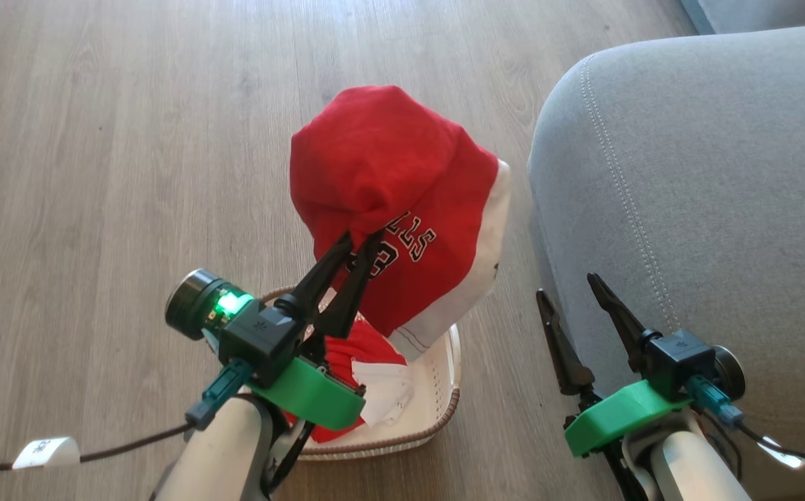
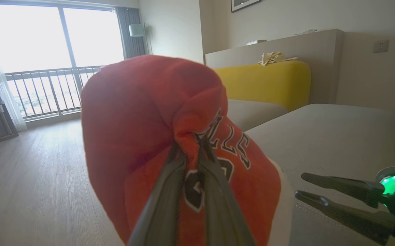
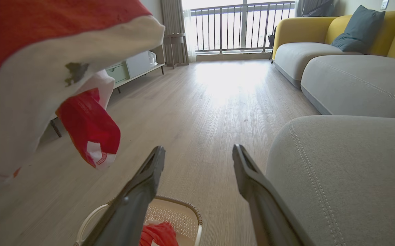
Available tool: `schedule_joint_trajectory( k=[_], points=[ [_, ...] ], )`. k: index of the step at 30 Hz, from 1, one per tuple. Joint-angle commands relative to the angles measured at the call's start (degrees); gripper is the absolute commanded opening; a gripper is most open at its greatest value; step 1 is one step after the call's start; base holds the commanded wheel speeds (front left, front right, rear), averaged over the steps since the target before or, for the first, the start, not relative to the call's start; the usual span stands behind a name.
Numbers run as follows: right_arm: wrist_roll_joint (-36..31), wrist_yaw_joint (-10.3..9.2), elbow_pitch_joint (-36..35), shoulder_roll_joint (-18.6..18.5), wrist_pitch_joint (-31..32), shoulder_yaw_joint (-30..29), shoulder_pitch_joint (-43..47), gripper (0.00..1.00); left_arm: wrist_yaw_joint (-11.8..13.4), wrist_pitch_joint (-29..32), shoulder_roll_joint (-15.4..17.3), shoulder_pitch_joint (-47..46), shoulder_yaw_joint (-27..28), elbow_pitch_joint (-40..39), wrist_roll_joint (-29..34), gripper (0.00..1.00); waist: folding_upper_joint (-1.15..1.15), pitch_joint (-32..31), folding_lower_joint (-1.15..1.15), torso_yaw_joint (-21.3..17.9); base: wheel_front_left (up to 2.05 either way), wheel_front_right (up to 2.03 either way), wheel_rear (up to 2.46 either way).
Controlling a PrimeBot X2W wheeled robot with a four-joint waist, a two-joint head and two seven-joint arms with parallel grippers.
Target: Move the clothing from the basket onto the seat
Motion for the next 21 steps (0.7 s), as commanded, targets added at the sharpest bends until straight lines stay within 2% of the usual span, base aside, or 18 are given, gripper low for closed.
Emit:
schedule_joint_trajectory(
  k=[1, 13, 21],
  points=[
    [-0.3, 0.00, -2.2, -0.2, 0.0, 1.3, -1.8, 1.00, -0.1, -0.3, 0.1, -2.1, 1.6, -2.1, 0.1, 0.00, 0.00, 0.2, 0.00, 0.0, 0.00, 0.00, 0.00],
    [-0.3, 0.00, -2.6, -1.0, 0.0, 0.8, -2.5, 1.00, 0.1, -0.3, 0.1, -2.1, 2.4, -2.2, -0.2, 0.00, 0.00, 0.2, 0.00, -0.5, 0.00, 0.00, 0.00],
    [2.2, 0.00, -6.3, -5.3, 0.0, 6.4, -3.2, 1.00, 0.1, -0.3, 0.1, -2.1, 3.6, -1.0, -0.4, 0.00, 0.00, 0.2, 0.00, -1.0, 0.00, 0.00, 0.00]
  ],
)
